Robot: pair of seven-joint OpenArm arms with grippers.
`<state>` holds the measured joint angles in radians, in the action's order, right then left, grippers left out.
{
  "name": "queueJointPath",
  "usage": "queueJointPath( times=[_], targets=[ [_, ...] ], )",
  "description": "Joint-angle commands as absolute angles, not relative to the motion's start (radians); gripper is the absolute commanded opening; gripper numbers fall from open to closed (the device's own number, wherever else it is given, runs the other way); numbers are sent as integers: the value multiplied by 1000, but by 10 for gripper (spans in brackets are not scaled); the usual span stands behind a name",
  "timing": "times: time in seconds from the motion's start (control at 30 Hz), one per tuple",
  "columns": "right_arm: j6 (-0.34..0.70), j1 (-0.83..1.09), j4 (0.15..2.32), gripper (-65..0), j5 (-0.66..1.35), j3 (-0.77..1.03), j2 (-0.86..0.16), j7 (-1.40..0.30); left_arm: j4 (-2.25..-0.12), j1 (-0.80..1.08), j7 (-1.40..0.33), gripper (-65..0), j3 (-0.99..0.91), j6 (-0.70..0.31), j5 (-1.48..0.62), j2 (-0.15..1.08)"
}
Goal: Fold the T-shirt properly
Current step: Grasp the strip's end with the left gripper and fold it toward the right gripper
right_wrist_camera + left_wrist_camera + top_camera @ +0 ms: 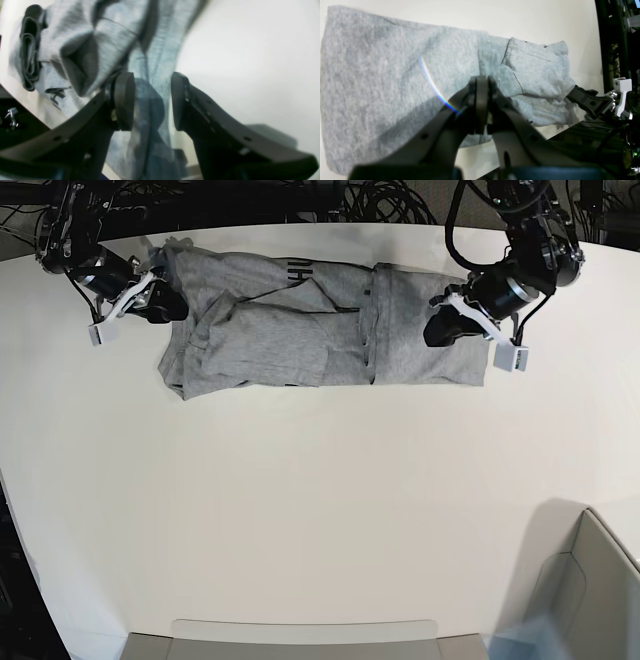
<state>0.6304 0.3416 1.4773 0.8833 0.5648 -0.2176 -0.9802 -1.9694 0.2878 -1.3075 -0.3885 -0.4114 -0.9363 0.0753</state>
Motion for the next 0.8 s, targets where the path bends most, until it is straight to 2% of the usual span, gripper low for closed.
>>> queueJointPath(
  times=[0.0, 0.27, 0.53, 0.6, 0.7, 0.77],
  targets=[
    [656, 328, 1489, -405, 874, 553, -211, -990, -1983, 285, -1293, -650, -390, -414, -960, 82],
    [651, 277, 1486, -405, 865, 475, -168, -990, -1983, 286, -1294, -650, -392, -415, -960, 84],
    [650, 205, 1448, -409, 677, 364, -88, -931, -1983, 300, -1294, -650, -390, -415, -960, 84],
    [650, 182, 1442, -457, 648, 344, -81, -929, -1983, 300, -1294, -650, -390, -415, -960, 84],
    [645, 150, 1443, -634, 582, 344, -73, -928, -1983, 300, -1294, -650, -390, -415, -960, 85],
    [601, 131, 1442, -650, 535, 346, -76, -926, -1983, 302, -1296, -650, -390, -415, -964, 85]
  ],
)
